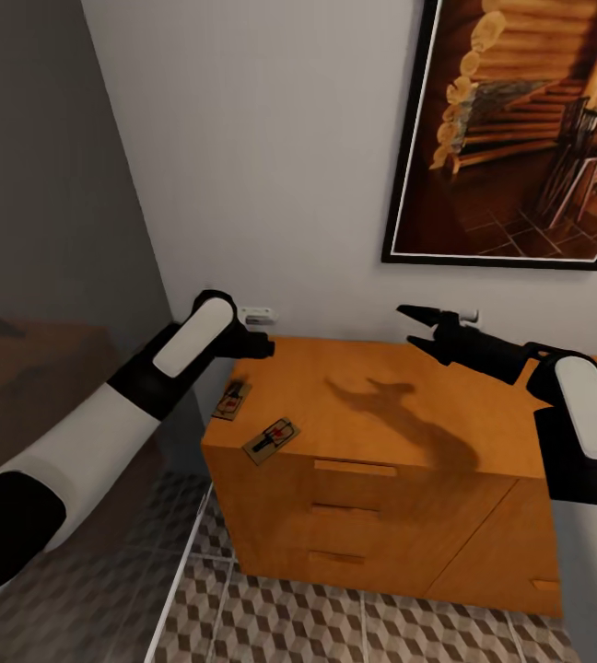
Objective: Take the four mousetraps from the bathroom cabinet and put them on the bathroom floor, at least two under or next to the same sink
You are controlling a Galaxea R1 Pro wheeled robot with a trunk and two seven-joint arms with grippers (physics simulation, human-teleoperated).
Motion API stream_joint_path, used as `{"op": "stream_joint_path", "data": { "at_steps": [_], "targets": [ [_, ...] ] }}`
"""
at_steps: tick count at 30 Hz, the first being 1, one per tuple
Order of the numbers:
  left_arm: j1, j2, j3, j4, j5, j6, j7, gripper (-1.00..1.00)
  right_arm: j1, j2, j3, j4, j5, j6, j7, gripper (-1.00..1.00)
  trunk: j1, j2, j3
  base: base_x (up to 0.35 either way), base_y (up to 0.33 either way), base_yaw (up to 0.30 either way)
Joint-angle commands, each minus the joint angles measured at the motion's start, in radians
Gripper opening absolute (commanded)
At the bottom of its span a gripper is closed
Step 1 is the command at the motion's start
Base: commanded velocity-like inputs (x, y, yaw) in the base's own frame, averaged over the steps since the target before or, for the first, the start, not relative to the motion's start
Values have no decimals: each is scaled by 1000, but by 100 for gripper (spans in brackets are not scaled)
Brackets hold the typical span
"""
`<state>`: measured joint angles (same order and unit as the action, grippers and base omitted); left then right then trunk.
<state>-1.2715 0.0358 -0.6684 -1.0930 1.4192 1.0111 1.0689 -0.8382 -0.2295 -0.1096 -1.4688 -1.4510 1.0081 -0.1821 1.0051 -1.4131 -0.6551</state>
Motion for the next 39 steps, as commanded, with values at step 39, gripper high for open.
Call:
{"op": "stream_joint_path", "data": {
  "at_steps": [39],
  "targets": [
    [22,82,-118,37,6,-3,-176,100,2,-9,64,-1,-63,3,-10,100,0,-1,-1,0,0,0]
  ]
}}
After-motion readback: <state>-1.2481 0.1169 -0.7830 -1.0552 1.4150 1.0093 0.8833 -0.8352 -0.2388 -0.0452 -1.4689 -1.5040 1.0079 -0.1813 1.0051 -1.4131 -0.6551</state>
